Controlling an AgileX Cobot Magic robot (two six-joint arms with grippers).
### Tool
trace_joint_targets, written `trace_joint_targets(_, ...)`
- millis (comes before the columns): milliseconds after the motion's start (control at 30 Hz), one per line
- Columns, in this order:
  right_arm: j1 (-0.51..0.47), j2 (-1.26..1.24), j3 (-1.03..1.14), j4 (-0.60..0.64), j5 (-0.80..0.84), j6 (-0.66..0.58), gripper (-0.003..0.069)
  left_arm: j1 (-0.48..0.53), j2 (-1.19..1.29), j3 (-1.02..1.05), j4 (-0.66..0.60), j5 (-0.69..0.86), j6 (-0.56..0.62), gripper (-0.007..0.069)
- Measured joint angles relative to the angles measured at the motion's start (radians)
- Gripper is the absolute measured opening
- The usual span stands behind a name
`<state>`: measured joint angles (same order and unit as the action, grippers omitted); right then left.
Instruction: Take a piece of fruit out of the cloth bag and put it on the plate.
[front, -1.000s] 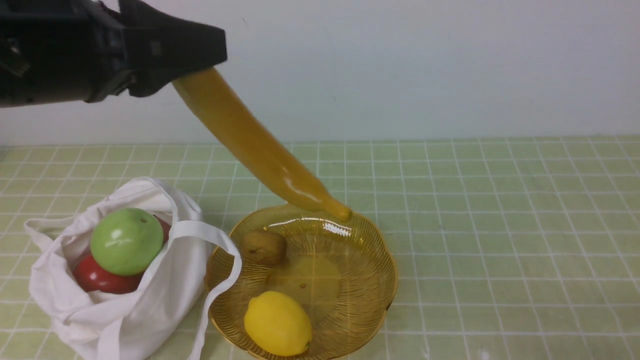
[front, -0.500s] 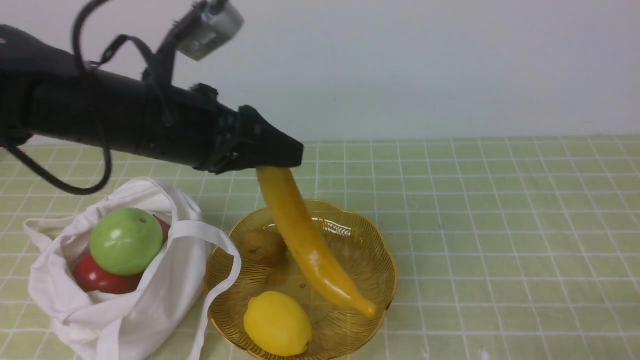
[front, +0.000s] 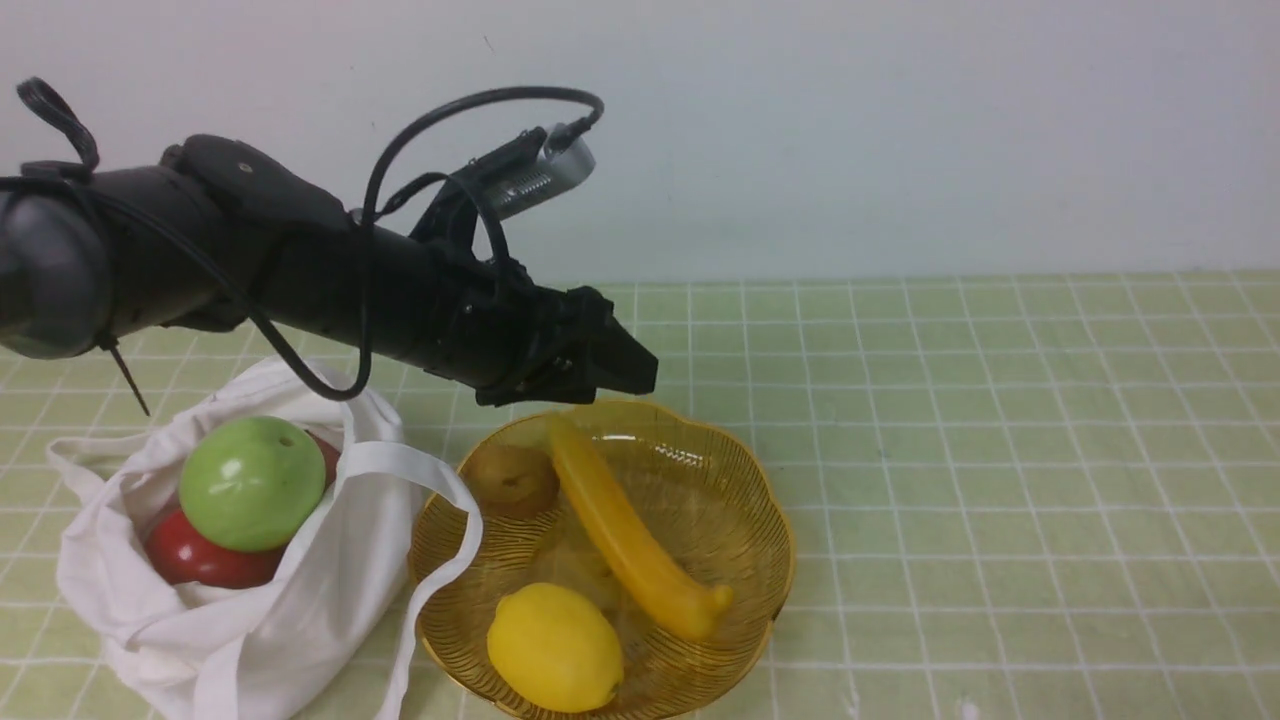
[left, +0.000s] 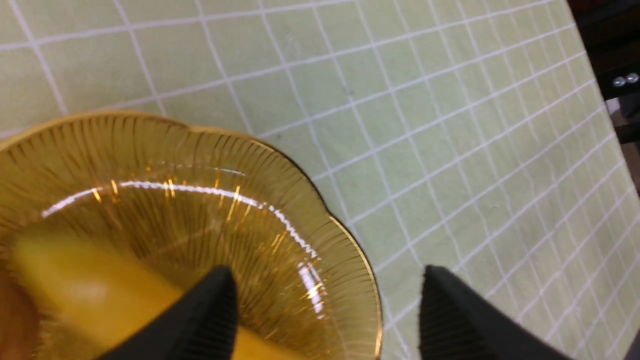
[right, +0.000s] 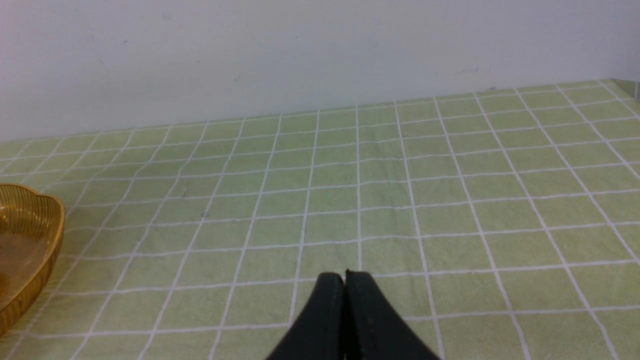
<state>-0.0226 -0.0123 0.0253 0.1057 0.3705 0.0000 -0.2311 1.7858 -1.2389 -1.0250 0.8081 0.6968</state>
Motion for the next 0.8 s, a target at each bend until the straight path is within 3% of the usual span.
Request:
trace_joint_targets(167, 0.000, 0.000, 0.000, 0.000, 0.000, 0.000, -0.0015, 0.001, 0.011, -0.019, 0.012, -0.002, 0.004, 0.0626)
trace_joint_targets(267, 0.000, 0.000, 0.000, 0.000, 0.000, 0.000, -0.0015, 0.012, 0.011, -0.083, 0.042, 0.040, 0.004, 0.0646)
trace_joint_targets(367, 0.000, 0.000, 0.000, 0.000, 0.000, 0.000, -0.0015, 0.030, 0.011, -0.205, 0.117, 0.145, -0.015, 0.0608)
trace_joint_targets(500, 0.000, 0.000, 0.000, 0.000, 0.000, 0.000, -0.0015, 0.040, -0.010, -0.374, 0.265, 0.288, -0.122, 0.0430)
trace_joint_targets(633, 0.000, 0.000, 0.000, 0.000, 0.000, 0.000, -0.0015, 0.040, -0.063, -0.506, 0.418, 0.401, -0.202, 0.0153)
trace_joint_targets(667, 0.000, 0.000, 0.000, 0.000, 0.000, 0.000, -0.0015, 0.040, -0.070, -0.513, 0.431, 0.402, -0.205, 0.0139)
trace_joint_targets(733, 0.000, 0.000, 0.000, 0.000, 0.000, 0.000, -0.0015, 0.040, -0.129, -0.521, 0.516, 0.422, -0.228, 0.0029)
trace_joint_targets(800, 0.000, 0.000, 0.000, 0.000, 0.000, 0.000, -0.0015, 0.040, -0.179, -0.501, 0.558, 0.426, -0.258, 0.0003)
